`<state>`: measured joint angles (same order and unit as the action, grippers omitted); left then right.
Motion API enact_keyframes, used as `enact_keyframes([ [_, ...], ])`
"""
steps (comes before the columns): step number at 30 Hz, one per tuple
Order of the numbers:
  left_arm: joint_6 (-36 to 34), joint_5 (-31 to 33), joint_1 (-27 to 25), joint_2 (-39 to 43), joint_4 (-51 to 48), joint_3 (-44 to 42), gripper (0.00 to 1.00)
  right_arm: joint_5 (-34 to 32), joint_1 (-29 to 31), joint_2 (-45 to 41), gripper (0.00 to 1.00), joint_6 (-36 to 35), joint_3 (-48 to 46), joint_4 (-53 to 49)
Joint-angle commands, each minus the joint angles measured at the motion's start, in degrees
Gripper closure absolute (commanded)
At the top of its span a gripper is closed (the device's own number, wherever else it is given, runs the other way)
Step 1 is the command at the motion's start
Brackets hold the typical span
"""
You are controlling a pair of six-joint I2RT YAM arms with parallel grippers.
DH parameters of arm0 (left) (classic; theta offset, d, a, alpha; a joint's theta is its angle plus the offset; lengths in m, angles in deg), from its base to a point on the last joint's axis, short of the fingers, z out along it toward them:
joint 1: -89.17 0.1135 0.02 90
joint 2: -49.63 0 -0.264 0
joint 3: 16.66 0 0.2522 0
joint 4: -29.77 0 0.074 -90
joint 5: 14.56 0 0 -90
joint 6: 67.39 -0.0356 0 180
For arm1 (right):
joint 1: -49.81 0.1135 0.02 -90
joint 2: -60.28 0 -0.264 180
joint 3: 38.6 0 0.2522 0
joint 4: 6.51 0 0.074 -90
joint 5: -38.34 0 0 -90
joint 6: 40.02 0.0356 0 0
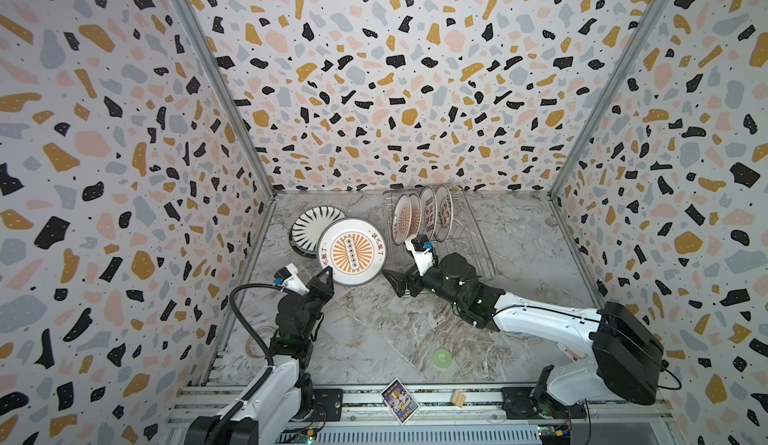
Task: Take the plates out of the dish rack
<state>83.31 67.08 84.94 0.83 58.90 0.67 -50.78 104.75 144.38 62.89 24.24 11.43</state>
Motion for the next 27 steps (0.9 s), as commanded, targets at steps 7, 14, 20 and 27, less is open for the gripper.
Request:
enact_keyframes([
  [7, 6.46, 4.76, 0.27, 1.74, -2.85, -0.95, 1.0, 4.82, 3.48, 4.56, 0.0, 1.16, 6.63, 3.34],
  [14, 9.56, 6.33, 0.27, -0.06, -8.52, -0.79, 1.0, -13.3, 6.67, 12.68, 0.01, -2.91, 13.1, -1.82],
  [20, 10.4, 6.07, 0.27, -2.46, -8.11, -1.73, 1.0, -15.21, 9.69, 16.92, 0.01, -6.29, 17.42, -4.19],
  [27, 10.96, 5.49, 0.27, -7.18, -8.38, -1.9, 1.0, -14.52, 10.35, 18.88, 0.01, -6.54, 18.46, -4.61],
])
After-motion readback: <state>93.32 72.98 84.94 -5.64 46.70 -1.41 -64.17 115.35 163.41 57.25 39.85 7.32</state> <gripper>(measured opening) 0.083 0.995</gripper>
